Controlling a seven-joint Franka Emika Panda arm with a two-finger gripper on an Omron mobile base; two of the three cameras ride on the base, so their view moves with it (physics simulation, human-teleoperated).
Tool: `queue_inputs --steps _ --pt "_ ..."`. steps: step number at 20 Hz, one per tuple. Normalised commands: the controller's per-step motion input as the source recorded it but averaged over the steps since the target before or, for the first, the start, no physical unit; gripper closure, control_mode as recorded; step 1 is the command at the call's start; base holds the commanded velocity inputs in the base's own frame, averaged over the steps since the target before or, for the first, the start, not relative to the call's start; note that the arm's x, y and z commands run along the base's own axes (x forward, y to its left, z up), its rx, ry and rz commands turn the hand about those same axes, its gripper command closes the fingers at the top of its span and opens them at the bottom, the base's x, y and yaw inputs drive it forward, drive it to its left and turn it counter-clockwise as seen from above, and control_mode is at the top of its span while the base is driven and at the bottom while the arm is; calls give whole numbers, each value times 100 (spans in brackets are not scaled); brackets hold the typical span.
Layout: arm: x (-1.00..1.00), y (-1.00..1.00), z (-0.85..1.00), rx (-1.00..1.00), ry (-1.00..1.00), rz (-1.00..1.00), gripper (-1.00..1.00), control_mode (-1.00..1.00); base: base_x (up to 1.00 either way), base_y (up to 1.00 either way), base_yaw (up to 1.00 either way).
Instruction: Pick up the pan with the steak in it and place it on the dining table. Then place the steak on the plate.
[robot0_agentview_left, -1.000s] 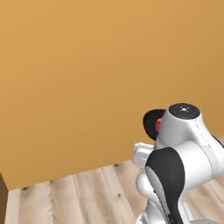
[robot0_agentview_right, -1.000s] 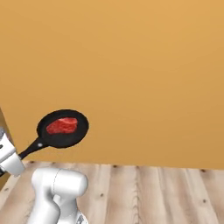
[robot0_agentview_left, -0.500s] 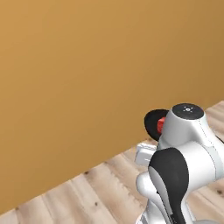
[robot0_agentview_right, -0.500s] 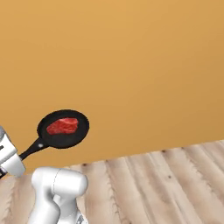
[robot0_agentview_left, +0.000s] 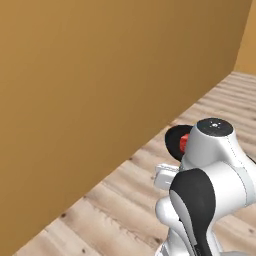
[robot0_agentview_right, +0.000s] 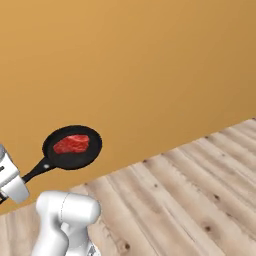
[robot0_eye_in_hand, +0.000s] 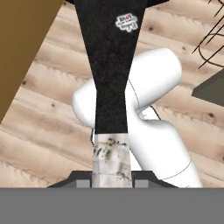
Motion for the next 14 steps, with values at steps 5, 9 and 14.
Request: queue_inputs --steps 5,9,14 --pt "0 0 0 0 0 0 100 100 0 0 -50" --pt "0 0 0 0 0 0 100 100 0 0 -50" --pt "0 0 0 0 0 0 100 100 0 0 -50"
